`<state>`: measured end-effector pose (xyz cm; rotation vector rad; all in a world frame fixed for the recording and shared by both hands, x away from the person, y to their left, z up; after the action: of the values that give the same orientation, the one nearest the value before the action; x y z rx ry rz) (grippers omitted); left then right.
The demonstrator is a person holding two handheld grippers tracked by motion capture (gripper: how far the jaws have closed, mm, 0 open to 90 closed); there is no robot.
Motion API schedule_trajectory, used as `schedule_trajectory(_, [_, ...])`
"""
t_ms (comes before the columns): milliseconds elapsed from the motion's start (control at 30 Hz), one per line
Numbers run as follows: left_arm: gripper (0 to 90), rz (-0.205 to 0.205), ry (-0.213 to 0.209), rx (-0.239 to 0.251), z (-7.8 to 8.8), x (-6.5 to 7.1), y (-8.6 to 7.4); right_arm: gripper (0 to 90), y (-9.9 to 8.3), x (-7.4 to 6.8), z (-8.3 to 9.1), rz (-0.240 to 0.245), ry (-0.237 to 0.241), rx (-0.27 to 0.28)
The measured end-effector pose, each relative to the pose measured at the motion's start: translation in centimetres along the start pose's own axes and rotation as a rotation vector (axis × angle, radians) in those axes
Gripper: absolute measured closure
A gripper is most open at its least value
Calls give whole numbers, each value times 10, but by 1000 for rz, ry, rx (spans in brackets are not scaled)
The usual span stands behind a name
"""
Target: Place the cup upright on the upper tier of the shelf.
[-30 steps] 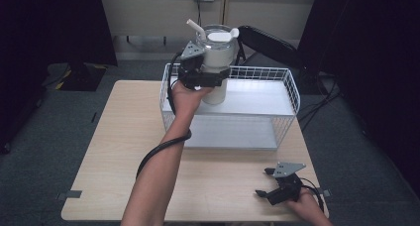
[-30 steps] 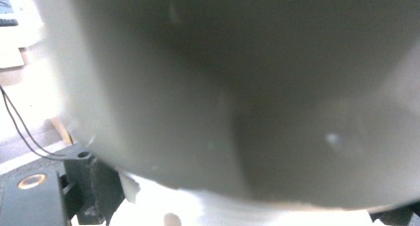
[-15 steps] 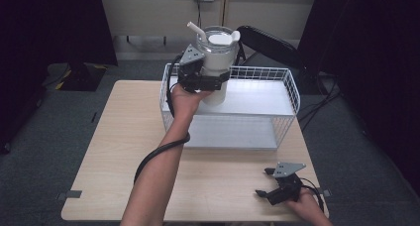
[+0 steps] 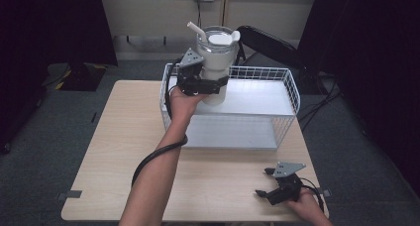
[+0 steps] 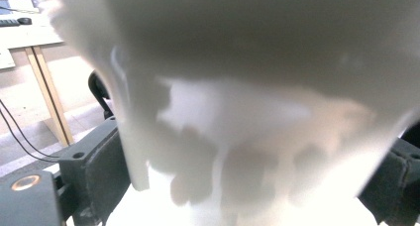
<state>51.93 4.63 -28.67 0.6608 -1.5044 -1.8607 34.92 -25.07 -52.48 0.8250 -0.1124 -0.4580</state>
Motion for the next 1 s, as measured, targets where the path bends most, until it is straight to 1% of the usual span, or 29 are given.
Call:
schedule_trajectory(233, [85, 7, -1, -4, 2, 0, -3, 111, 0, 0, 0, -1, 0, 0])
schedule_trajectory(400, [85, 7, -2, -18, 3, -1, -4, 111, 0, 0, 0, -1, 0, 0])
schedule_trajectory(433, [85, 12, -4, -18, 3, -1, -5, 111, 0, 0, 0, -1, 0, 0])
schedule_trajectory(567, [87, 3, -1, -29, 4, -1, -8, 111, 0, 0, 0, -1, 1, 0])
schedule_trajectory(600, [87, 17, -4, -25, 5, -1, -11, 111, 0, 0, 0, -1, 0, 0])
schedule_trajectory(667, [87, 20, -4, -24, 6, -1, -12, 111, 0, 0, 0, -1, 0, 1])
schedule_trajectory(733, [87, 20, -3, -37, 7, -1, -14, 111, 0, 0, 0, -1, 0, 1])
schedule_trajectory(767, [88, 18, -3, -56, 8, -1, -16, 111, 0, 0, 0, -1, 0, 1])
schedule_trajectory(833, [90, 14, -1, -58, 8, -1, -17, 111, 0, 0, 0, 0, 0, 1])
schedule_trajectory(1000, [95, 28, -4, -73, 15, -1, -21, 111, 0, 0, 0, -1, 0, 2])
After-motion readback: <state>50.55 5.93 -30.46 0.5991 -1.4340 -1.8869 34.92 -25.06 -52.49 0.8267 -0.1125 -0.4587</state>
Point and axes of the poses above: each handheld gripper's, and its own axes: z roughly backward along the jaws, y roughly out of its top, x roughly to its right, the point moved 3 cm from there along -z, roughly forward along the jaws, and after that the axes turned 6 degrees about y, right-handed, at the moved point
